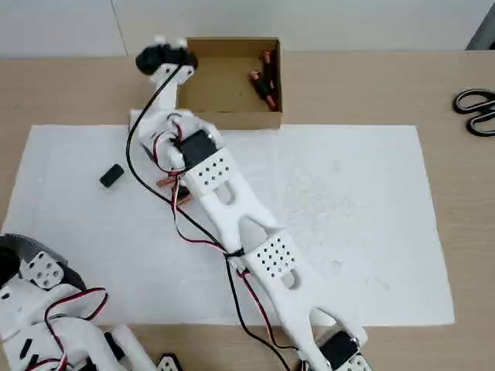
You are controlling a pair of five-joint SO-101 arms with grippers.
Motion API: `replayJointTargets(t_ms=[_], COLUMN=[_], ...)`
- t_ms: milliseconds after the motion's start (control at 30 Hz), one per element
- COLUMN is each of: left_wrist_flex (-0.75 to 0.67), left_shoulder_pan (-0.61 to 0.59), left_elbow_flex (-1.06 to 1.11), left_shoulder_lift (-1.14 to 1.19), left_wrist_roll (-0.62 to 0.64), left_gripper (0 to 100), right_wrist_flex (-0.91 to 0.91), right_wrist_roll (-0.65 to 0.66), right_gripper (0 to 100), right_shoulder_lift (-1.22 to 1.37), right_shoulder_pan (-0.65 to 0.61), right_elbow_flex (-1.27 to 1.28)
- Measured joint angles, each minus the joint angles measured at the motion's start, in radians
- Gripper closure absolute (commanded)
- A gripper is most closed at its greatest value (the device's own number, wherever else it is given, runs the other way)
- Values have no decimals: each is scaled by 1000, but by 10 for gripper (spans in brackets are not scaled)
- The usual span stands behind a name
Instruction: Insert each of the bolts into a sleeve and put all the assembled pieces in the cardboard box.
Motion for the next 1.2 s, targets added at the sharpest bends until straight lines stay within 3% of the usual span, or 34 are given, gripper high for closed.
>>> replayJointTargets(t_ms=[167,367,533,667,800,967,1200], left_wrist_flex=[-28,-186,-201,-201,-161,-71,11], left_shoulder_pan=[0,5,153,328,476,566,588], left_elbow_flex=[0,-2,-121,-288,-445,-643,-845], left_shoulder_lift=[0,52,322,634,979,1330,1499], left_wrist_roll=[0,0,21,66,72,72,75], left_gripper=[994,994,994,994,994,993,993], right_wrist_flex=[58,106,123,236,446,508,520], right_wrist_roll=[0,0,0,6,98,235,428], right_gripper=[995,995,995,995,995,995,995], right_shoulder_lift=[-25,-25,-25,-46,-195,-477,-876], right_shoulder_pan=[8,115,255,336,351,373,382], right_elbow_flex=[0,0,0,0,0,0,-2])
